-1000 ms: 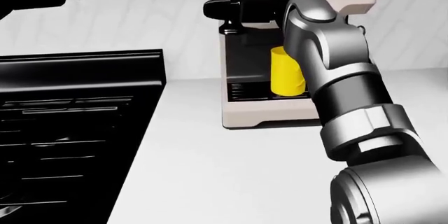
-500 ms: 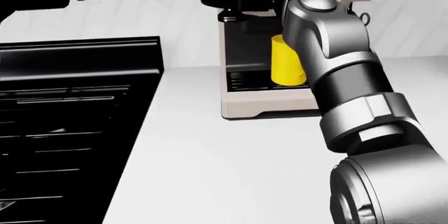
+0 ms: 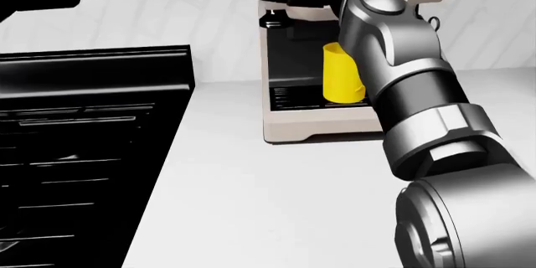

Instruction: Press the button on the coffee machine to serve coffee.

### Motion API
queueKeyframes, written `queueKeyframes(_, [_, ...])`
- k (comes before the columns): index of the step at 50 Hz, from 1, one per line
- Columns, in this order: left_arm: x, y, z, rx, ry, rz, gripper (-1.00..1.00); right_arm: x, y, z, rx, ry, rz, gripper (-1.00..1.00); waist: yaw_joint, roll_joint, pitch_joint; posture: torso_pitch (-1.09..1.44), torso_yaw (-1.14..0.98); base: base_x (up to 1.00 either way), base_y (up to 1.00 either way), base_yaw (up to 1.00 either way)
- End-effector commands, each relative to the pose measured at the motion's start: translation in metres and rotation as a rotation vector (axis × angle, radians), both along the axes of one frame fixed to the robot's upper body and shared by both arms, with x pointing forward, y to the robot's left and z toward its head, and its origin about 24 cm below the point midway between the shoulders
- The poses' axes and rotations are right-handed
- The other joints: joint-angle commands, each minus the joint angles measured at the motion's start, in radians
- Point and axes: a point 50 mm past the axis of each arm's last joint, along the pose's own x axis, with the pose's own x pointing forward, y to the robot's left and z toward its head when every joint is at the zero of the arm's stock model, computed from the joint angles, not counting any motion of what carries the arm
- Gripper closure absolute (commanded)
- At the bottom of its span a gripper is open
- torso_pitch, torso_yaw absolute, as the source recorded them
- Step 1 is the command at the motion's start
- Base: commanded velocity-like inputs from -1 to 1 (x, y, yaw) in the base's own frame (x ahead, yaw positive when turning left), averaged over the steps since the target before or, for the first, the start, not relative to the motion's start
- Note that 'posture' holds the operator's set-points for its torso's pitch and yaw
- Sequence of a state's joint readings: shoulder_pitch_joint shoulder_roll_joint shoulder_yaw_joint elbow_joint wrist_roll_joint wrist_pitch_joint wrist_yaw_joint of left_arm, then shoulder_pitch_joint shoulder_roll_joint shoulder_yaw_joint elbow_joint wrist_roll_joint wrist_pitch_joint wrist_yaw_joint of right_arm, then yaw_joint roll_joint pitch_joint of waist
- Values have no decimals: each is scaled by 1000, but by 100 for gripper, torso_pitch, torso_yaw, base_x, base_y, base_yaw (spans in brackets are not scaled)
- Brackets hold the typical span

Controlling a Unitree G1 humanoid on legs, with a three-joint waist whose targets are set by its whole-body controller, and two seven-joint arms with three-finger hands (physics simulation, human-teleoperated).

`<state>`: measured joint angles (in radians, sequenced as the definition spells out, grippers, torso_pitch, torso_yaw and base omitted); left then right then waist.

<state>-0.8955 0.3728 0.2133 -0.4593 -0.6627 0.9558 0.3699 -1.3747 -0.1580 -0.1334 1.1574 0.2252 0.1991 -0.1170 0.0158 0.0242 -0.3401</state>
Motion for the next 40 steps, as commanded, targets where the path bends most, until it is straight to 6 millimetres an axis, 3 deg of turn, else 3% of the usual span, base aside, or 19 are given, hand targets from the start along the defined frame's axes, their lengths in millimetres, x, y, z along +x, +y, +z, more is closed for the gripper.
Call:
queueKeyframes(1, [-4,1,12,-9,-59,6,-100,-1,2,32,14,-119,7,-100,0,1,-7,-55,0,0,0,0])
queueKeyframes(40, [-5,3,13,-13,-62,9,-100,-1,4,38,23,-139,-4,-100,1,1,-6,-55,0,0,0,0])
